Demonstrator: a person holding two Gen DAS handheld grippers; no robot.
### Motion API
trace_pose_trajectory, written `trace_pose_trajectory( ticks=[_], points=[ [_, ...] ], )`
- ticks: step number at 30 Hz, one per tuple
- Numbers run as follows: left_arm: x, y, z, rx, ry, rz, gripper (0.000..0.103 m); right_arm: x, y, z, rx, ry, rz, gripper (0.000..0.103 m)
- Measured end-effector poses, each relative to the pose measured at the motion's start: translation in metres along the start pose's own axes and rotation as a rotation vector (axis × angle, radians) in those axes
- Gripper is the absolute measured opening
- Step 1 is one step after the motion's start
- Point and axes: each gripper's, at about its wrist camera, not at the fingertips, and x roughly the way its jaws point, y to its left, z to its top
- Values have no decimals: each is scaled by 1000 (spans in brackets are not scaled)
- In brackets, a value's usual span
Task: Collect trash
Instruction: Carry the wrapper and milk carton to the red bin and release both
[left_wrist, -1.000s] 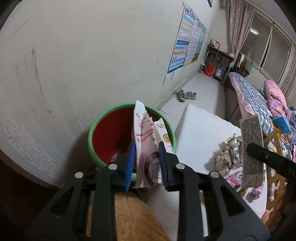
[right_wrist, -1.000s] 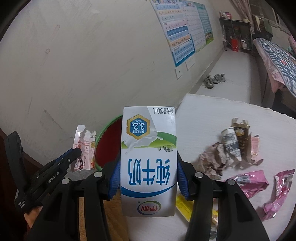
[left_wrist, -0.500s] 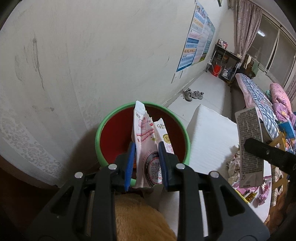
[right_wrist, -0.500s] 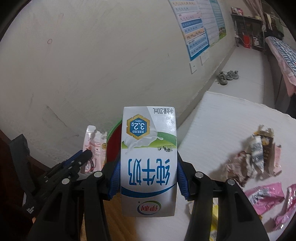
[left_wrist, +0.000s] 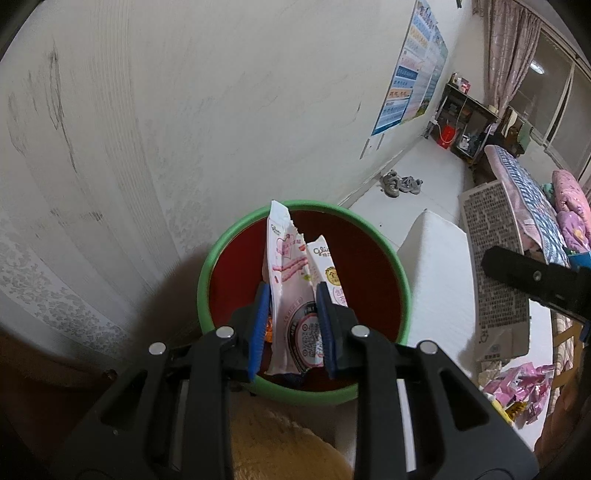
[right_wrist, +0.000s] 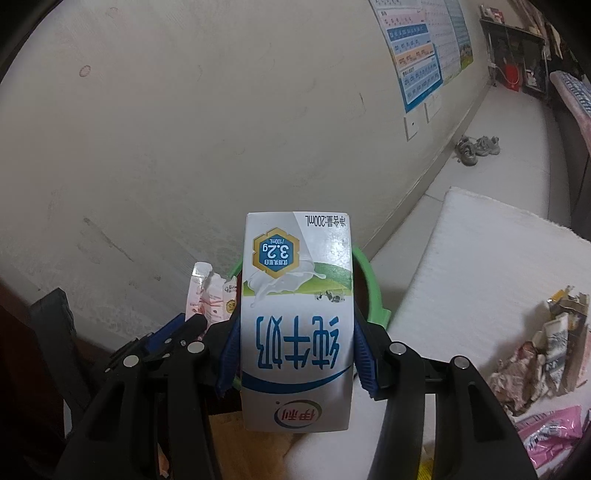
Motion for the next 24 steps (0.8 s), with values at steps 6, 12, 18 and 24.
trace_pose_trajectory(
  ticks=[6, 12, 18, 24],
  points=[
    [14, 4, 4, -10, 19, -5, 25, 20, -2, 5, 6, 35, 13, 50],
    [21, 7, 9, -5, 18, -7, 25, 31, 3, 12, 0, 34, 18, 50],
    [29, 7, 10, 5, 23, -4, 26, 41, 8, 17, -23, 34, 24, 51],
    [32, 10, 12, -6, 11, 33, 54, 44, 2, 16, 0, 24, 35, 63]
  ],
)
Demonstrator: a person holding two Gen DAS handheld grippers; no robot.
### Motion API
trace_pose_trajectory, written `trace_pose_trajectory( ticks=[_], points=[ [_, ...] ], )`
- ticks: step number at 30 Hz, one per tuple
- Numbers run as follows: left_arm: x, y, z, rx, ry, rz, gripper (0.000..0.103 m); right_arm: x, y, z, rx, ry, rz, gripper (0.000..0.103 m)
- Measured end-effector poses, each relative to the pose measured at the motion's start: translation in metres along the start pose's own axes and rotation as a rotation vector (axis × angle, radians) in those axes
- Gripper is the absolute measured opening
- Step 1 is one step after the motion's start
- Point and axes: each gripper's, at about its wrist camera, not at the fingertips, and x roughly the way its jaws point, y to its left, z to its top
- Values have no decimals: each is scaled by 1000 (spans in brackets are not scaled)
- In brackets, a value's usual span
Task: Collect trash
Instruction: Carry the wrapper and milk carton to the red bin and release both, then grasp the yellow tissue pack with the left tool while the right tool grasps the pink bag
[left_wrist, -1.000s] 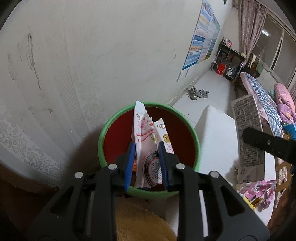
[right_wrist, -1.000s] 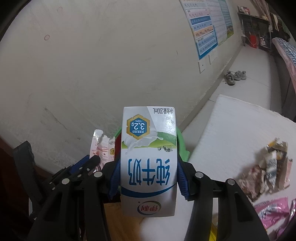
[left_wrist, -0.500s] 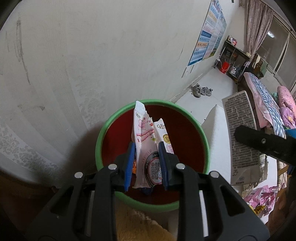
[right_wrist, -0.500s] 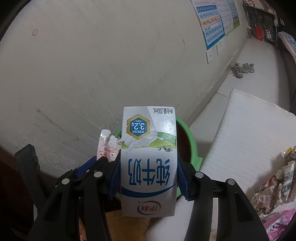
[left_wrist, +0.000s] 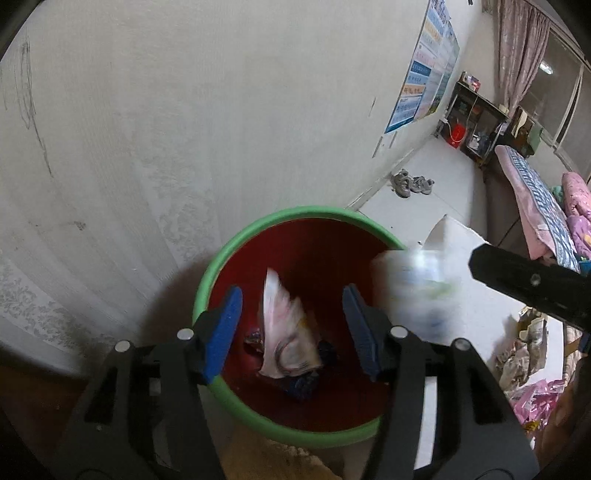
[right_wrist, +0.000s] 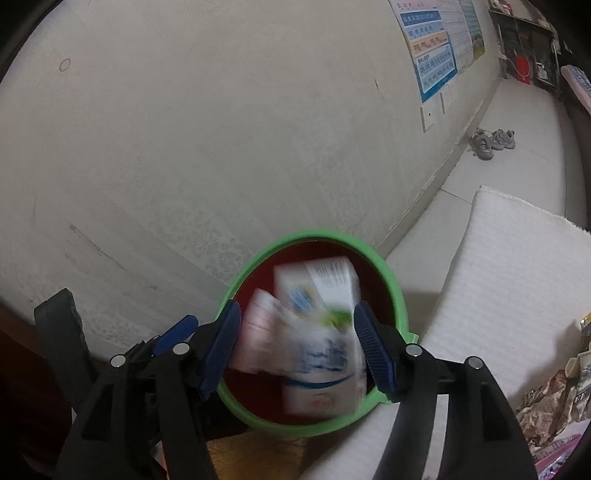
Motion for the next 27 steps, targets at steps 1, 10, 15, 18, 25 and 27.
trace_pose_trajectory(
  ticks=[1, 10, 15, 18, 25, 27],
  points=[
    [1, 0, 0, 2, 3, 3, 54, -1, -1, -1, 0, -1, -3, 63],
    [-14, -9, 0, 21, -4, 6, 54, -32, -10, -14, 3, -30, -10, 63],
    [-37, -22, -12, 33, -10, -2, 54, -70, -25, -32, 13, -64, -30, 70],
    [-49, -34, -25, 41, -2, -14, 56, -96, -38, -54, 9, -79, -78, 70],
    [-64, -77, -69, 102, 57, -62, 56, -154, -92, -119, 158, -111, -187, 70],
    [-65, -92, -83, 114, 90, -93, 56, -166, -105, -135, 198, -116, -217, 70]
  ],
)
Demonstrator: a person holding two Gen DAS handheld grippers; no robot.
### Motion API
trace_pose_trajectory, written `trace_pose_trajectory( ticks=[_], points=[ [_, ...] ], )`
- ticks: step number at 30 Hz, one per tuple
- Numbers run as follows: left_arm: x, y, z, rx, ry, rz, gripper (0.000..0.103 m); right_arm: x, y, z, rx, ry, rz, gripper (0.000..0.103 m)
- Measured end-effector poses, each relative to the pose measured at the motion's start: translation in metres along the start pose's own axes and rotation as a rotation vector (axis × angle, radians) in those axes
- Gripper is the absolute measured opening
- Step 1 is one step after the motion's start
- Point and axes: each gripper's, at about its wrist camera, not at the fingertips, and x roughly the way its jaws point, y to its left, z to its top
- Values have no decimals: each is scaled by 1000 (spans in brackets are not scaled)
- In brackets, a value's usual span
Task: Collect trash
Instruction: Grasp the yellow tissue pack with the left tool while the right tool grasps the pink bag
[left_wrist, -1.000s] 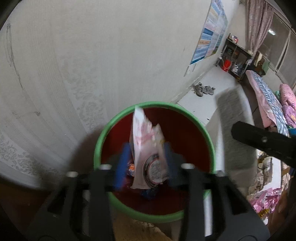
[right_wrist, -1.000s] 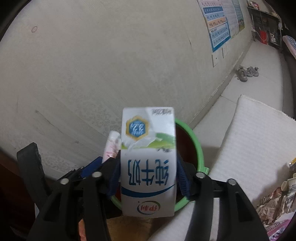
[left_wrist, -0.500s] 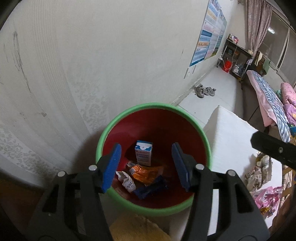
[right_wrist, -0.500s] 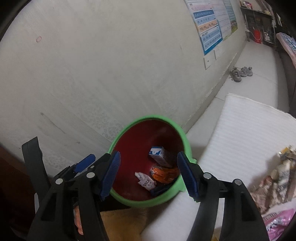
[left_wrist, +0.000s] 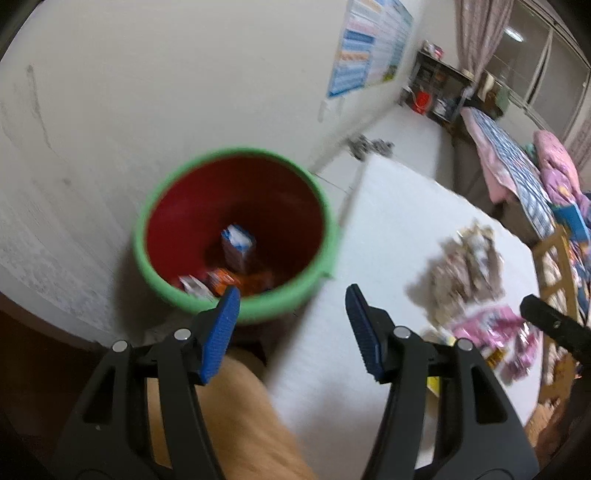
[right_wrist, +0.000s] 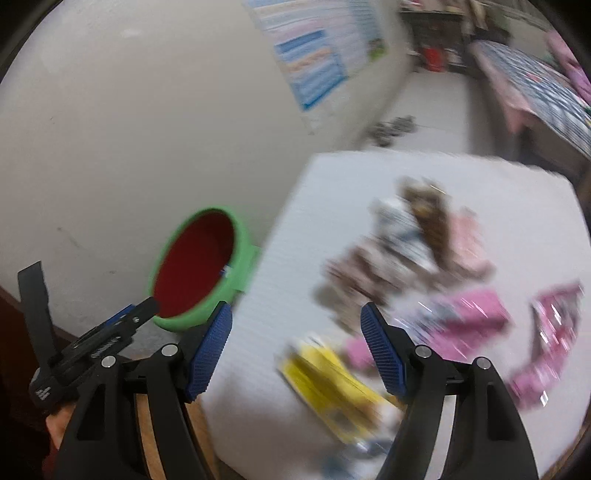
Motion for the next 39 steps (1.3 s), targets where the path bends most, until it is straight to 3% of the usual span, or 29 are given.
trace_pose_trajectory(
  ticks=[6, 12, 22, 24, 26, 27, 29, 33, 39],
  points=[
    [11, -49, -32, 55, 103, -103, 61, -21, -47, -38, 39, 8, -124, 70],
    [32, -99, -51, 35, 212, -205, 78, -33, -88, -66, 128, 3, -167, 70],
    [77, -154, -72, -17, 374, -200, 91, -61, -138, -76, 256, -65, -218, 71],
    [78, -160, -76, 12, 355, -178, 91, -67, -147, -79, 281, -77, -224, 71],
    [75, -165, -76, 48, 327, -171, 85, -70, -154, -80, 298, -83, -229, 71],
    [74, -164, -75, 51, 322, -175, 74, -72, -158, -82, 309, -86, -230, 71],
    [70, -160, -71, 44, 312, -191, 63, -73, -165, -83, 328, -86, -231, 71],
    [64, -155, -60, 83, 311, -227, 26, -73, -173, -83, 349, -89, -225, 71],
    [58, -150, -50, 192, 305, -193, 21, -76, -188, -65, 355, -129, -244, 71]
  ],
)
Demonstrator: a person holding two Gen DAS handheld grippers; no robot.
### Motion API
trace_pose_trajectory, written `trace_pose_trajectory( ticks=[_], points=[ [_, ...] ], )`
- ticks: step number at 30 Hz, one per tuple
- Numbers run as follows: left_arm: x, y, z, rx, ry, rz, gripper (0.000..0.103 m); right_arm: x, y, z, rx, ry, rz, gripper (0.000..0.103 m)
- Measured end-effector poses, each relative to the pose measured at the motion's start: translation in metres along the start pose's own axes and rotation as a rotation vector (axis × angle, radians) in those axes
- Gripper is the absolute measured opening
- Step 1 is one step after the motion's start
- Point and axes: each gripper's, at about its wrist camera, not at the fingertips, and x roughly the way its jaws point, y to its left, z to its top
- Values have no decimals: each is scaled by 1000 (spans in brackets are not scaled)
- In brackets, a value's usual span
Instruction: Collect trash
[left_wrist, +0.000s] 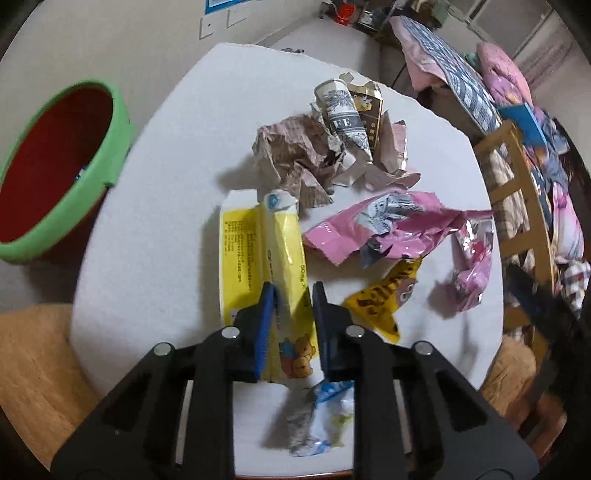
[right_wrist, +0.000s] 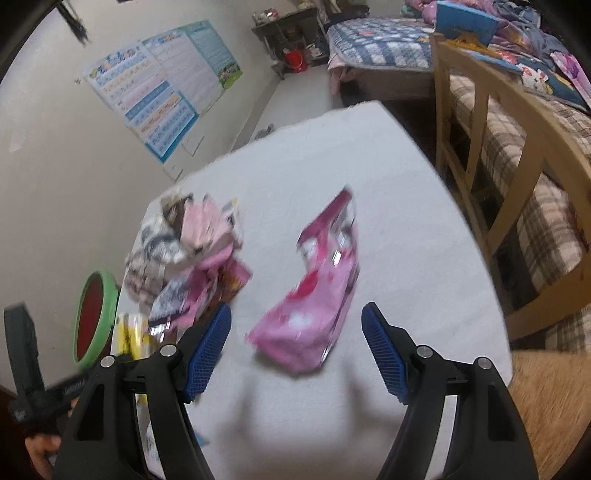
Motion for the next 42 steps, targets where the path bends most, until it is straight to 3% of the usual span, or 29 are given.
trace_pose_trajectory(
  ticks=[5, 7, 10, 14, 15, 17, 21, 27, 29, 30, 42],
  points=[
    [-2, 8, 0, -16, 2, 1, 24, 20, -17, 27, 43, 27, -22, 71],
    [-5, 9, -2, -29, -12, 5, 41, 32, -23, 32, 66, 58, -18, 71],
    [-9, 12, -6, -52, -32, 1, 54, 46, -28, 31, 83, 90, -24, 71],
    [-1, 13, -8, -40, -21, 15, 57, 53, -25, 22, 68, 121, -38, 70],
    [2, 12, -8, -34, -13, 18, 58, 54, -24, 20, 64, 126, -40, 68],
    [10, 10, -7, -16, -1, 31, 59, 55, -21, 16, 55, 133, -41, 51],
    [20, 8, -4, -14, 9, 50, 67, 52, -15, 13, 38, 123, -39, 40],
    [30, 7, -2, -5, 18, 84, 66, 49, -3, 11, -5, 112, -27, 35],
    [31, 9, -4, -3, 12, 102, 53, 49, -1, 9, -8, 109, -30, 34],
    [31, 12, -5, -3, 12, 105, 42, 48, -2, 8, -4, 109, -29, 34],
    [11, 28, -10, -58, -7, 53, 36, 42, -8, 10, 29, 88, -26, 34]
  ],
)
